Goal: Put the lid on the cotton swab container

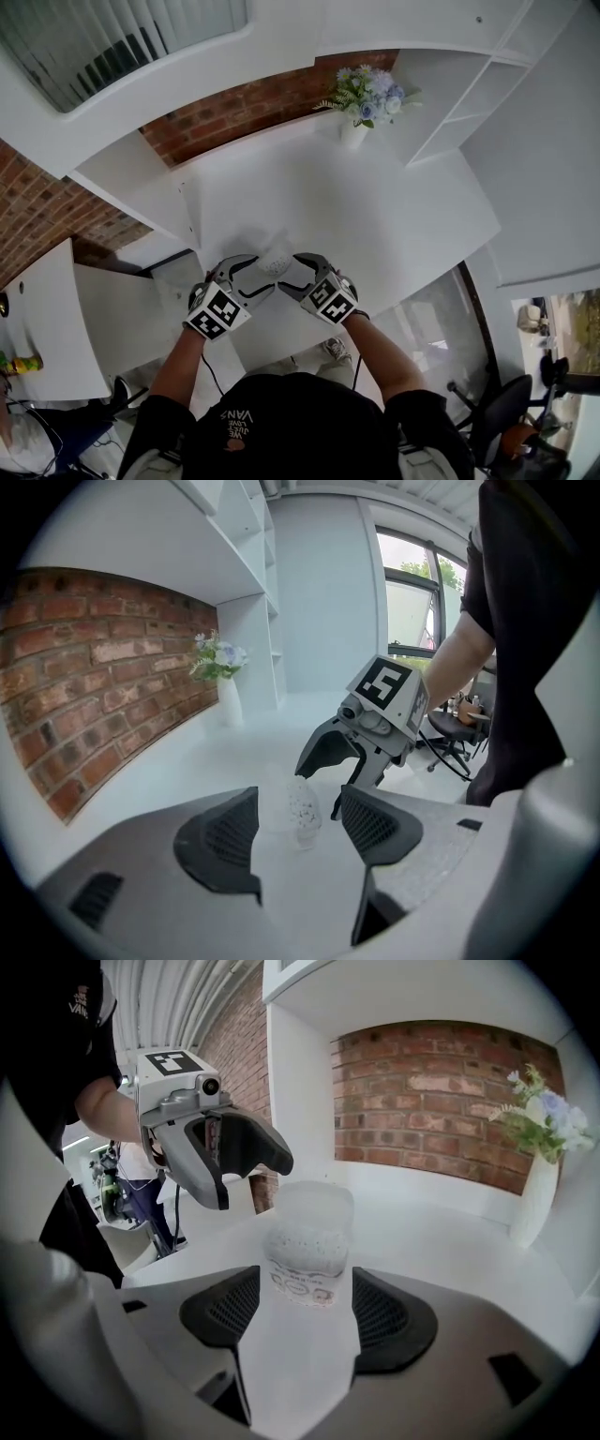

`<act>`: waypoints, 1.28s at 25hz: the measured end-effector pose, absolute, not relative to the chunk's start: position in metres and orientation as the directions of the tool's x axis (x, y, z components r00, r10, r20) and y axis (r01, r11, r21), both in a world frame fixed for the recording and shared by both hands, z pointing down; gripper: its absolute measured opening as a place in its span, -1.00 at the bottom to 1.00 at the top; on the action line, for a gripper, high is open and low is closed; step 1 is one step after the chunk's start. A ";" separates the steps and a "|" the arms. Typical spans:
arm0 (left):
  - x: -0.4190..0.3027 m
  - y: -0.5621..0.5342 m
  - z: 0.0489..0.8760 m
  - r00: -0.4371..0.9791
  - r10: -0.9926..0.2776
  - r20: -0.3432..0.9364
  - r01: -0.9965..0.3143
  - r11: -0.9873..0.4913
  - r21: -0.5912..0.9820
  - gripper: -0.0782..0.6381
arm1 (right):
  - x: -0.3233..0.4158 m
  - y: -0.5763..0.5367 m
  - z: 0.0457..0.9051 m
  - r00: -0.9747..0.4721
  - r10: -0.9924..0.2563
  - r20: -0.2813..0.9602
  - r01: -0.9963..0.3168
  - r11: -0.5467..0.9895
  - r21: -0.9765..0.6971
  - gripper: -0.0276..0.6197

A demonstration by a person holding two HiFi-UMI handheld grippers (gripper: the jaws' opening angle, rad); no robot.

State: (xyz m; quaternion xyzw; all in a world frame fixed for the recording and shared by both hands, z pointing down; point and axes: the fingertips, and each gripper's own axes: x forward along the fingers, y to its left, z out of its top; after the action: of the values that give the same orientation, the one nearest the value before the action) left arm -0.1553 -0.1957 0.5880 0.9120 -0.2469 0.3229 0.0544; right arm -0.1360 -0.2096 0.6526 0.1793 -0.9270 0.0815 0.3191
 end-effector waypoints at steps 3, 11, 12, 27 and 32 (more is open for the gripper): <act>-0.153 -0.195 0.593 0.667 -0.395 0.631 -0.464 -0.883 -0.063 -0.06 | -0.139 -0.206 0.655 -0.742 -0.272 0.613 -0.377 0.925 -0.046 -0.05; -0.145 -0.192 0.604 0.667 -0.359 0.653 -0.429 -0.901 -0.057 -0.06 | -0.137 -0.193 0.655 -0.754 -0.264 0.601 -0.390 0.917 -0.087 -0.05; -0.144 -0.192 0.605 0.667 -0.355 0.655 -0.425 -0.903 -0.057 -0.06 | -0.137 -0.192 0.654 -0.758 -0.262 0.598 -0.389 0.917 -0.092 -0.05; -0.132 -0.171 0.614 0.664 -0.291 0.689 -0.341 -0.938 -0.067 -0.06 | -0.129 -0.182 0.650 -0.763 -0.292 0.577 -0.432 0.894 -0.120 -0.05; -0.129 -0.163 0.619 0.666 -0.277 0.693 -0.333 -0.941 -0.057 -0.06 | -0.120 -0.185 0.642 -0.762 -0.324 0.560 -0.468 0.874 -0.132 -0.05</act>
State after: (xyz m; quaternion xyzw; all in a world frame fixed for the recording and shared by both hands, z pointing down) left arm -0.1289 -0.1629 0.6191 0.9119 -0.1673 0.3729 0.0373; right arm -0.1199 -0.1853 0.6422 0.2132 -0.9292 0.1333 0.2709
